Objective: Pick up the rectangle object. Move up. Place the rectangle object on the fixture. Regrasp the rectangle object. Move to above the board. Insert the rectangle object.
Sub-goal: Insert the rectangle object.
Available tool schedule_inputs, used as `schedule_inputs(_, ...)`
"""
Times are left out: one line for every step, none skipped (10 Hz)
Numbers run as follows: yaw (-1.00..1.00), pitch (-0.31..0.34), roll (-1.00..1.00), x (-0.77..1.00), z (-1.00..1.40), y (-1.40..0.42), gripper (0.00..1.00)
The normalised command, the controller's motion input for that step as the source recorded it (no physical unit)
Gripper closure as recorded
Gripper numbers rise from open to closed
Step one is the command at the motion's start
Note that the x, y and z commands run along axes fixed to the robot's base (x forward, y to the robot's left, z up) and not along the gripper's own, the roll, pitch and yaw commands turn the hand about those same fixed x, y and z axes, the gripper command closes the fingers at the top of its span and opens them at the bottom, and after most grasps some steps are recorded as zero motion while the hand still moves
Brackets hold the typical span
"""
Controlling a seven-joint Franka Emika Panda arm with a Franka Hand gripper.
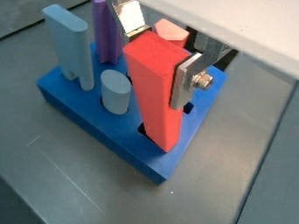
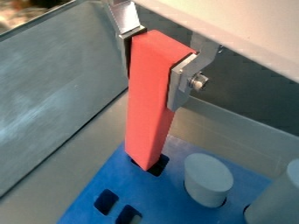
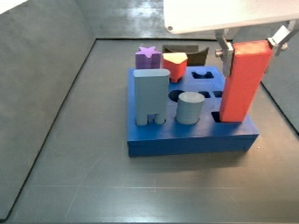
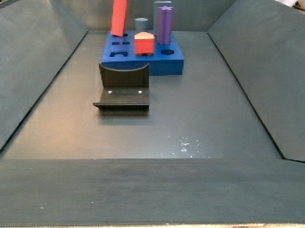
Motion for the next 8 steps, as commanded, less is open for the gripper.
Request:
schedule_inputs(0.00, -0.054, -0.12, -0.02, -0.43, 0.18, 1.00)
schedule_inputs(0.05, 0.000, -0.27, 0.00, -0.60, 0.23, 1.00)
schedule_inputs(0.25, 0.033, -0.28, 0.00, -0.46, 0.17, 1.00)
schedule_inputs(0.27, 0.043, -0.25, 0.00, -0.37, 0.12, 1.00)
schedule_inputs(0.37, 0.051, -0.24, 0.00, -0.31, 0.08, 1.00)
schedule_inputs(0.41, 0.010, -0.21, 0.00, -0.17, 0.07, 1.00)
schedule_inputs(0.48, 0.000, -0.22, 0.00, -0.06, 0.12, 1.00)
schedule_inputs(0.40, 0.000, -0.22, 0.00, -0.14, 0.04, 1.00)
